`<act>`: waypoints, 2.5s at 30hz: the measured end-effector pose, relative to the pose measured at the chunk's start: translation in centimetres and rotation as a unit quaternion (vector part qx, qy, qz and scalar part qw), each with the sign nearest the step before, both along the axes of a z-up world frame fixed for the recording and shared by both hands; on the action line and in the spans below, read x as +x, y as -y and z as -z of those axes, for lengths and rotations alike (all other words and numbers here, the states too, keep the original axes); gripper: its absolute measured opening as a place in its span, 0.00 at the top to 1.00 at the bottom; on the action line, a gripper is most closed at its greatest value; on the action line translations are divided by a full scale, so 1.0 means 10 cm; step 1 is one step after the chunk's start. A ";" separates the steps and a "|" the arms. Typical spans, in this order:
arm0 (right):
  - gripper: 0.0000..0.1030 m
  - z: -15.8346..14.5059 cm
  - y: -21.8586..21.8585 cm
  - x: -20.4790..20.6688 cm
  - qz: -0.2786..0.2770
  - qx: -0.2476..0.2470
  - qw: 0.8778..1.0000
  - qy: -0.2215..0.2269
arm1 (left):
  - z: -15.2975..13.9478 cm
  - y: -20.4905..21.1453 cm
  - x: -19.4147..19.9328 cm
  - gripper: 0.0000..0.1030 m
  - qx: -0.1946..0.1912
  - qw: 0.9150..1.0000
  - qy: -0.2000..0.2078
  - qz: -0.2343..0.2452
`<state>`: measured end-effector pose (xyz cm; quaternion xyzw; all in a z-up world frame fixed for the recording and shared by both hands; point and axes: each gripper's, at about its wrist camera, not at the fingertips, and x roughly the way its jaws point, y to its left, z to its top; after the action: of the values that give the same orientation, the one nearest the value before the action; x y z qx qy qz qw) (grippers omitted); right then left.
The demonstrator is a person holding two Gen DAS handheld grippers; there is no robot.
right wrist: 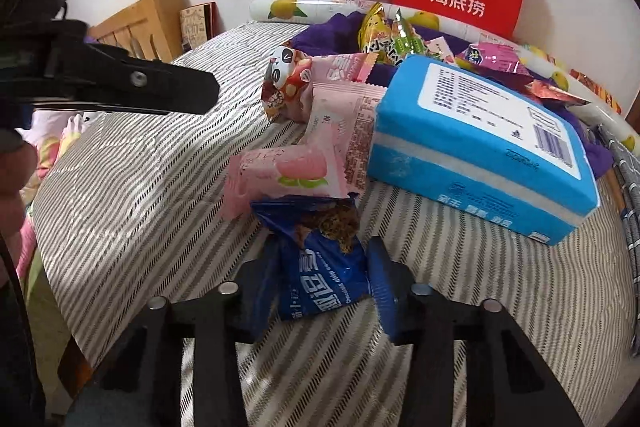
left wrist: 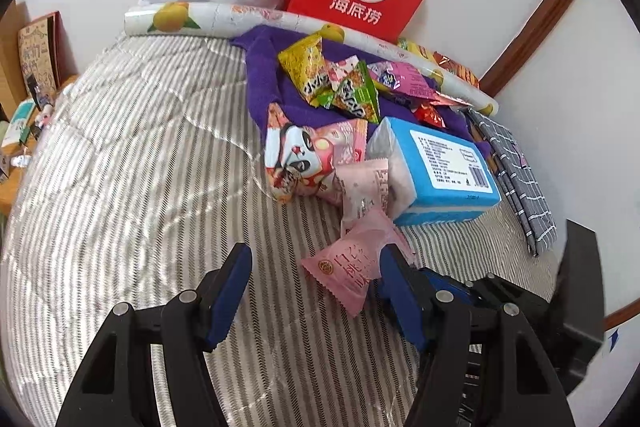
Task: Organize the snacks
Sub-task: 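Move both open tools back to the loose snacks beside the blue tissue box, then grasp the blue snack bag with the right tool while the left tool approaches the pink peach candy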
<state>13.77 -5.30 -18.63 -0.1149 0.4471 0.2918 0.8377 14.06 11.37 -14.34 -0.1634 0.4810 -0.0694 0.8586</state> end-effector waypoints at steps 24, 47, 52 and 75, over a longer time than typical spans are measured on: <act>0.60 0.01 1.28 0.51 0.166 0.016 0.986 0.001 | 0.34 0.59 0.23 0.38 0.001 0.996 -0.017 0.084; 0.59 0.11 1.42 0.60 0.169 0.058 0.984 -0.002 | 0.43 0.94 0.15 0.36 0.138 0.983 0.043 0.110; 0.58 0.12 1.40 0.61 0.167 0.048 0.985 -0.002 | 0.43 0.96 0.15 0.34 0.144 0.982 0.043 0.114; 0.58 0.12 1.31 0.58 0.164 0.011 0.986 0.012 | 0.42 0.78 0.15 0.33 0.068 0.991 0.050 0.108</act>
<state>19.62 -18.42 -19.81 -0.0342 0.4467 0.1546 0.8806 15.54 3.56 -18.55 -0.0480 0.4557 -0.1364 0.8783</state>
